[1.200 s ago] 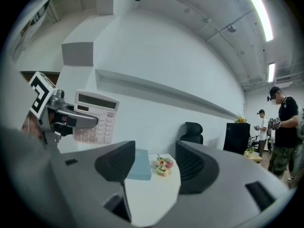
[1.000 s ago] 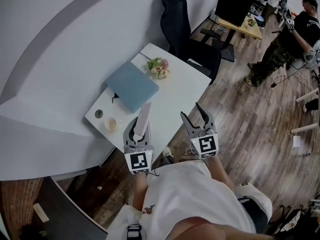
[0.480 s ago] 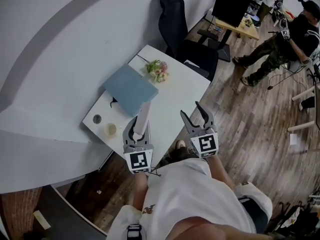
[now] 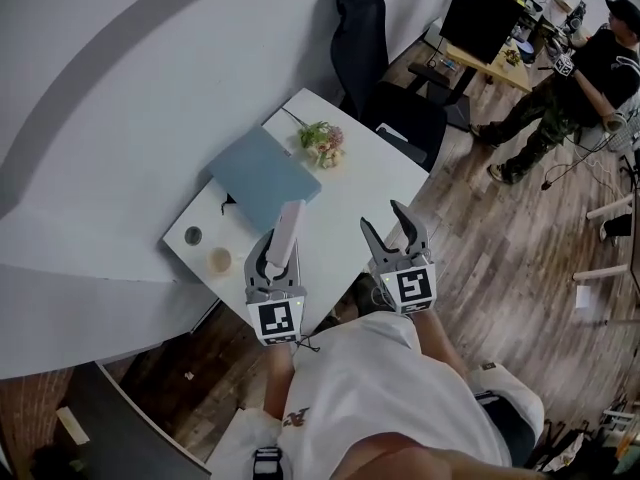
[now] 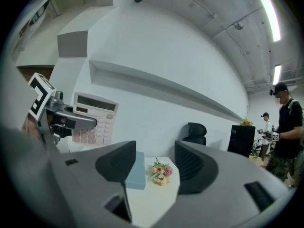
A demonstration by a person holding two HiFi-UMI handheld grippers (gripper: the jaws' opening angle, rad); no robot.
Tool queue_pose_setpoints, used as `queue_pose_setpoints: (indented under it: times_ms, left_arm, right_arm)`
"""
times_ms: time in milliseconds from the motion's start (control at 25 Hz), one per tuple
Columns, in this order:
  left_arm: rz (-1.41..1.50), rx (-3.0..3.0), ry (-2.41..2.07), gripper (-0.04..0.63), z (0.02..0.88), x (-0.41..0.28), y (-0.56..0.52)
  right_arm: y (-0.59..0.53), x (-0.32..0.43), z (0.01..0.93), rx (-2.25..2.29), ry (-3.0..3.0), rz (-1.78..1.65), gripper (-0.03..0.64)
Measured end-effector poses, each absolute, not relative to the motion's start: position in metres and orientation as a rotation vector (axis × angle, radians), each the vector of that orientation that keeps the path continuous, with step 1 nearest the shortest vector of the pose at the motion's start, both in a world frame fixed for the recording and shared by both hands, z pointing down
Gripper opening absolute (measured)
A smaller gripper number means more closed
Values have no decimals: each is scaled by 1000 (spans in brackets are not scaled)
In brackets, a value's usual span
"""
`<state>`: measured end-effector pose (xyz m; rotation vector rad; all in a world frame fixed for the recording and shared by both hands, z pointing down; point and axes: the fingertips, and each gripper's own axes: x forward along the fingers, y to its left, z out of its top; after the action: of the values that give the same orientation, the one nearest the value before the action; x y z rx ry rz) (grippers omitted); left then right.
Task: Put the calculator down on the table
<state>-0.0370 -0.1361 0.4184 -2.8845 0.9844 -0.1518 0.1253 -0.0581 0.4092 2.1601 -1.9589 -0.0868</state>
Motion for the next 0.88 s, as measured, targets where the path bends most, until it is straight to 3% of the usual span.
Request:
queue_pose_setpoints:
  times_ms: [880]
  left_arm:
    - [-273,-2692,1442,118,427,11,-194]
  right_arm:
    - [-175,188,424,1811,-2338,-63,270]
